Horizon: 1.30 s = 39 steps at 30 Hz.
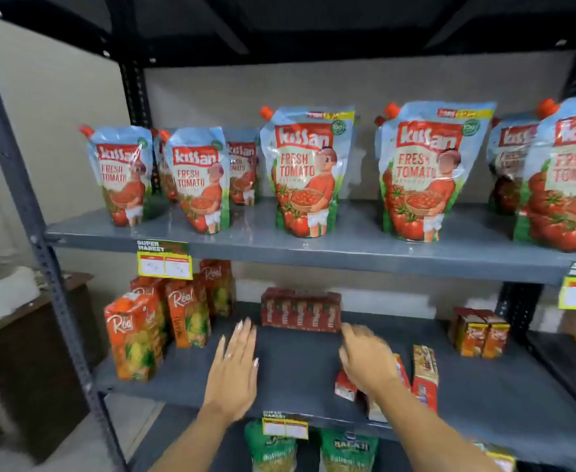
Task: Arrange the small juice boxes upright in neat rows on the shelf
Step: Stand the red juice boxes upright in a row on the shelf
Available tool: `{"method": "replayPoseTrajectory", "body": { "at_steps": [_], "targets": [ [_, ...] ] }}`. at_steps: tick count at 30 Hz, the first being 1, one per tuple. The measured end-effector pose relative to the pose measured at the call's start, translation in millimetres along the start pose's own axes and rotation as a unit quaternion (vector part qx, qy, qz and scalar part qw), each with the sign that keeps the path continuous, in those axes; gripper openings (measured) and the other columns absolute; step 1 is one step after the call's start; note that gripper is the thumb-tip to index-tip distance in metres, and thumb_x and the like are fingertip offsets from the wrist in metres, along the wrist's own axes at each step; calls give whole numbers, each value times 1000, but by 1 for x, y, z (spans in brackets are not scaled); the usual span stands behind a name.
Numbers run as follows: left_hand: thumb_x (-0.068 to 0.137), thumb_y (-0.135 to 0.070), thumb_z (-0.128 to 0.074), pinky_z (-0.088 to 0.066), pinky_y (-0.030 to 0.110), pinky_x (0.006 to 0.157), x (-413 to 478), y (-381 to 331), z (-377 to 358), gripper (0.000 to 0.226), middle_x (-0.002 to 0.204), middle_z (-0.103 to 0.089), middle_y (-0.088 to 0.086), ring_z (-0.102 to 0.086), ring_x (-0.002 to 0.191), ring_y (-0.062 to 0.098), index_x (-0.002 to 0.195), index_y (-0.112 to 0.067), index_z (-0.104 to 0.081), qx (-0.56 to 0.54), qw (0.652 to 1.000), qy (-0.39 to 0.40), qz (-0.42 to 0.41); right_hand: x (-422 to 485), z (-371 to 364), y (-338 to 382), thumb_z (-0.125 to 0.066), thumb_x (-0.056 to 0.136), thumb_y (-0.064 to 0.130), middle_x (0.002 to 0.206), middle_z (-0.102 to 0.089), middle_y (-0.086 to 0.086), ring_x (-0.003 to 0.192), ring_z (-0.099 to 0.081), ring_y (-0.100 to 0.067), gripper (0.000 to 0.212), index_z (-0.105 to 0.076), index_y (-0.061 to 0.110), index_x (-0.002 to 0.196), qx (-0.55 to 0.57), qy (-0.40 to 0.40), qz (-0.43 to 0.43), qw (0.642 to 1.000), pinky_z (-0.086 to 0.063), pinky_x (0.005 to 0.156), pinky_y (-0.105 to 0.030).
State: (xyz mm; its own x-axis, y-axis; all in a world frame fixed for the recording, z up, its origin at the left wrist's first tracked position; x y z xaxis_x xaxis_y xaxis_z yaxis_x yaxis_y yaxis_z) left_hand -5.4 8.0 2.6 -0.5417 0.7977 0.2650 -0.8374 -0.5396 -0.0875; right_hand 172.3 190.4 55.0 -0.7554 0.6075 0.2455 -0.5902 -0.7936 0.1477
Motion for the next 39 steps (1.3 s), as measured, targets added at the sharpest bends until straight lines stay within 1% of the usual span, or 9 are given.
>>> {"method": "replayPoseTrajectory", "body": {
  "at_steps": [2,4,10,16,23,27,31,35,39],
  "targets": [
    [88,-46,19,-8,40,120,0,22,-27,79,160,-3,3,-5,149,22,151,-11,-12,-2,1000,-18,14,11,-29,-12,-45,88,24,130,-56,-10,117,-56,-29,50,-37,15,137,59,42,-118,990,-47,92,-38],
    [85,-51,19,4,36,119,2,45,-58,78,160,12,-1,8,149,18,152,-15,2,-19,997,43,60,18,-54,-23,-46,90,25,139,-51,-12,123,-53,-30,60,-26,11,145,98,107,-183,972,-45,99,-37],
    [100,-43,-19,-2,36,119,49,107,-99,63,162,5,0,4,149,15,153,-15,-1,-10,984,148,98,69,-95,-18,-32,98,27,142,-50,-9,124,-52,-27,45,-38,15,141,116,174,-251,945,-42,101,-34],
    [99,-50,-20,-3,36,120,75,146,-123,67,162,7,-3,5,149,16,152,-17,3,-30,977,196,77,90,-106,-14,-41,97,35,144,-47,-8,130,-46,-26,48,-42,12,139,78,192,-302,931,-36,107,-32],
    [98,-51,-20,1,37,120,73,154,-134,68,162,10,-5,10,148,17,152,-20,6,-53,980,183,57,83,-108,8,-61,79,37,125,-61,-12,108,-62,-27,45,-61,14,118,44,123,-312,941,-50,86,-32],
    [97,-53,-19,0,38,120,72,156,-138,69,162,9,-6,11,148,19,152,-20,5,-56,981,174,61,100,-117,69,-73,73,40,130,-40,-11,103,-63,-33,66,-38,19,126,107,53,-239,964,-50,78,-37],
    [96,-57,-17,0,38,121,76,160,-141,70,162,8,-9,9,148,14,152,-22,4,-71,982,166,61,115,-122,121,-69,76,37,128,-43,-3,88,-65,-33,60,-33,24,122,125,-26,-137,982,-52,67,-39],
    [95,-57,-17,-1,39,120,75,163,-144,70,162,4,-7,7,149,15,153,-22,2,-71,983,157,57,105,-146,141,-63,85,40,135,-35,-5,91,-64,-32,60,-31,24,133,90,19,-110,990,-53,69,-40],
    [98,-53,-17,3,37,120,71,160,-143,67,162,3,-4,7,148,14,153,-18,1,-71,986,141,45,90,-151,136,-66,81,48,124,-40,-8,96,-56,-28,56,-35,19,118,45,0,-118,992,-50,64,-36]
  ]
}}
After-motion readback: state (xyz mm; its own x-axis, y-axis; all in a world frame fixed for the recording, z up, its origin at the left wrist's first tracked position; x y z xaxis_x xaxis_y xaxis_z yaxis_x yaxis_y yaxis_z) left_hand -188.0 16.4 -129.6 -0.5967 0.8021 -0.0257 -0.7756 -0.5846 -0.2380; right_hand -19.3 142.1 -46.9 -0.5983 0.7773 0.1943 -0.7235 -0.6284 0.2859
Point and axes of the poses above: each hand's wrist, its own x-axis towards the middle knuckle, its own z-axis out of the back of the hand, y = z × x, the point moved 1 cm from there along x, towards the middle knuckle
